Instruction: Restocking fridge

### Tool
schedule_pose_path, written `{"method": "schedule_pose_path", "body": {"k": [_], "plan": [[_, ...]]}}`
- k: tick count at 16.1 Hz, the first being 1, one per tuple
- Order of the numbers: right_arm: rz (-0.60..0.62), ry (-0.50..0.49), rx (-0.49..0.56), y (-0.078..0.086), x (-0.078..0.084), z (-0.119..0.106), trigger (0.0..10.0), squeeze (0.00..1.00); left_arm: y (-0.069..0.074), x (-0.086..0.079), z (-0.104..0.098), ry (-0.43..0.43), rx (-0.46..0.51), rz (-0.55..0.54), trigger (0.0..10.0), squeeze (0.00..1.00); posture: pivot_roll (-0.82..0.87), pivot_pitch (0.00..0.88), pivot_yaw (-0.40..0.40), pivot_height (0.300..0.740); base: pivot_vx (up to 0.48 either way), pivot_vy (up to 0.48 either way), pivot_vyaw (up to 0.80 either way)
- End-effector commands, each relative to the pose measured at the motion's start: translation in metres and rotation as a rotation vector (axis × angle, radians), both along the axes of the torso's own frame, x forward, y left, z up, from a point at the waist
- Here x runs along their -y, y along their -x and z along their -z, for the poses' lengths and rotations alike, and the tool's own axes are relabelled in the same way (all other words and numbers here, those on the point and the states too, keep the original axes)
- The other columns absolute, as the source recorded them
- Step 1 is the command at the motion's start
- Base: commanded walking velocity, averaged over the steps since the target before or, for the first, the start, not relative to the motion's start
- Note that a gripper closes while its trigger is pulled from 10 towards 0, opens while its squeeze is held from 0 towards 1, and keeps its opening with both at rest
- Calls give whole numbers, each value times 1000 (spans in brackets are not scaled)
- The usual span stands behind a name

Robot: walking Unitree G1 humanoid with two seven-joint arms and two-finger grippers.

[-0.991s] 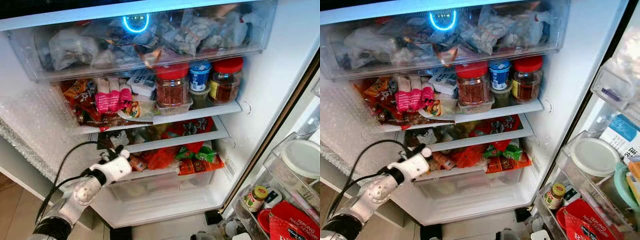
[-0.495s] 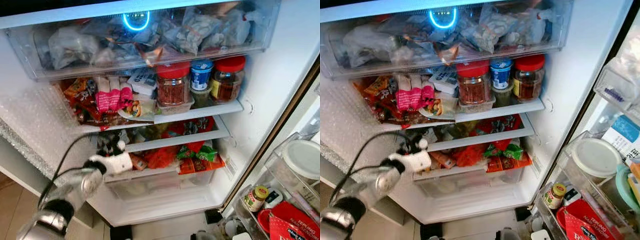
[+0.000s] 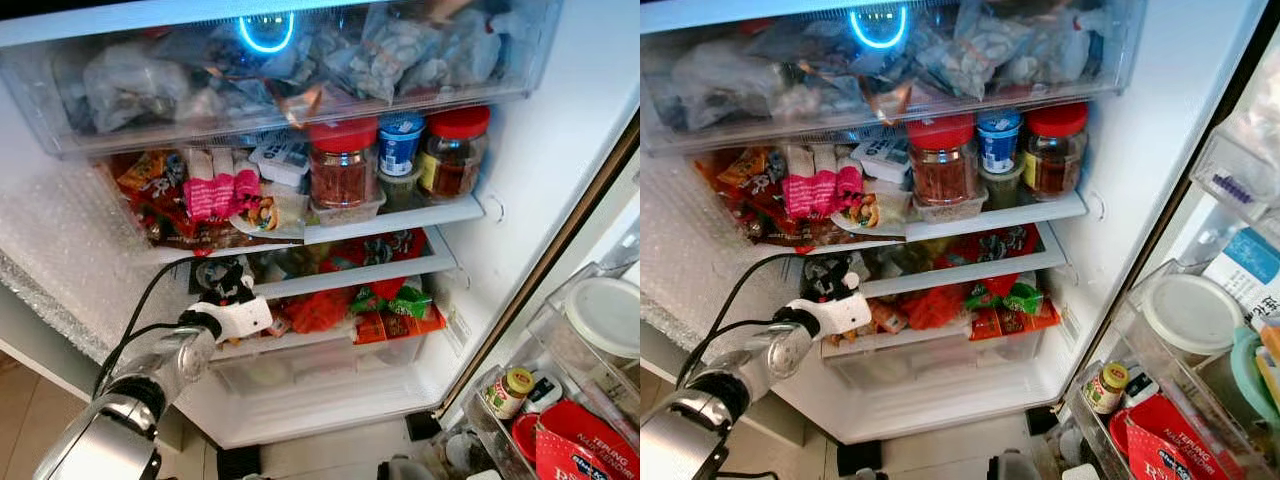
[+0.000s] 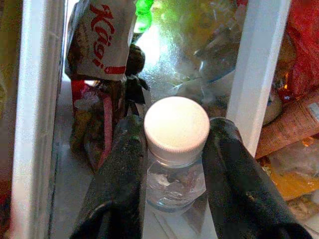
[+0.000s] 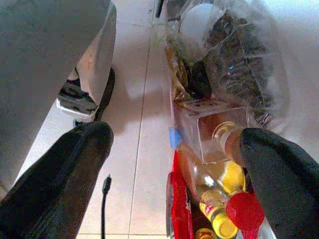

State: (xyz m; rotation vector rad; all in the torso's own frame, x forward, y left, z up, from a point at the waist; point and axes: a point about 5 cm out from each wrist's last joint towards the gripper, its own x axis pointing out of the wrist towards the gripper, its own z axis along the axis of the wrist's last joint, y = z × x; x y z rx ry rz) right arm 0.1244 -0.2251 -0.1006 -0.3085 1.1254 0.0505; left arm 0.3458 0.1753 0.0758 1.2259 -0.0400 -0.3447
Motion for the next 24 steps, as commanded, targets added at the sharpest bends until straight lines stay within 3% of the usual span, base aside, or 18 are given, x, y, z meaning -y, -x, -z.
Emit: {"method": "schedule_pose_path", "body": {"k": [1, 9, 10, 11, 12, 13, 24], "plan": [[14, -9, 4, 2, 0, 0, 10000, 0, -2, -4, -1, -4, -22, -22, 10000, 0, -237, 90, 27, 661, 0, 0, 0], [16, -14, 5, 2, 2, 0, 10000, 0, -13, -9, -13, -25, -47, -40, 10000, 0, -230, 102, 19, 661, 0, 0, 0], [15, -14, 5, 2, 2, 0, 10000, 0, -13, -11, -13, -31, -55, -41, 10000, 404, -230, 103, 18, 661, 0, 0, 0], [16, -14, 5, 2, 2, 0, 10000, 0, -12, -12, -12, -31, -64, -41, 10000, 592, -230, 103, 18, 661, 0, 0, 0], [16, -14, 5, 2, 2, 0, 10000, 0, -11, -13, -12, -31, -67, -41, 10000, 686, -230, 103, 18, 661, 0, 0, 0], [17, -15, 5, 2, 2, 0, 10000, 0, -11, -14, -11, -30, -70, -43, 10000, 1000, -230, 103, 18, 661, 0, 0, 0], [15, -12, -1, 2, 2, 0, 10000, 0, -13, -22, -18, -40, -55, -57, 10000, 1000, -229, 97, 15, 661, 0, 0, 0]]}}
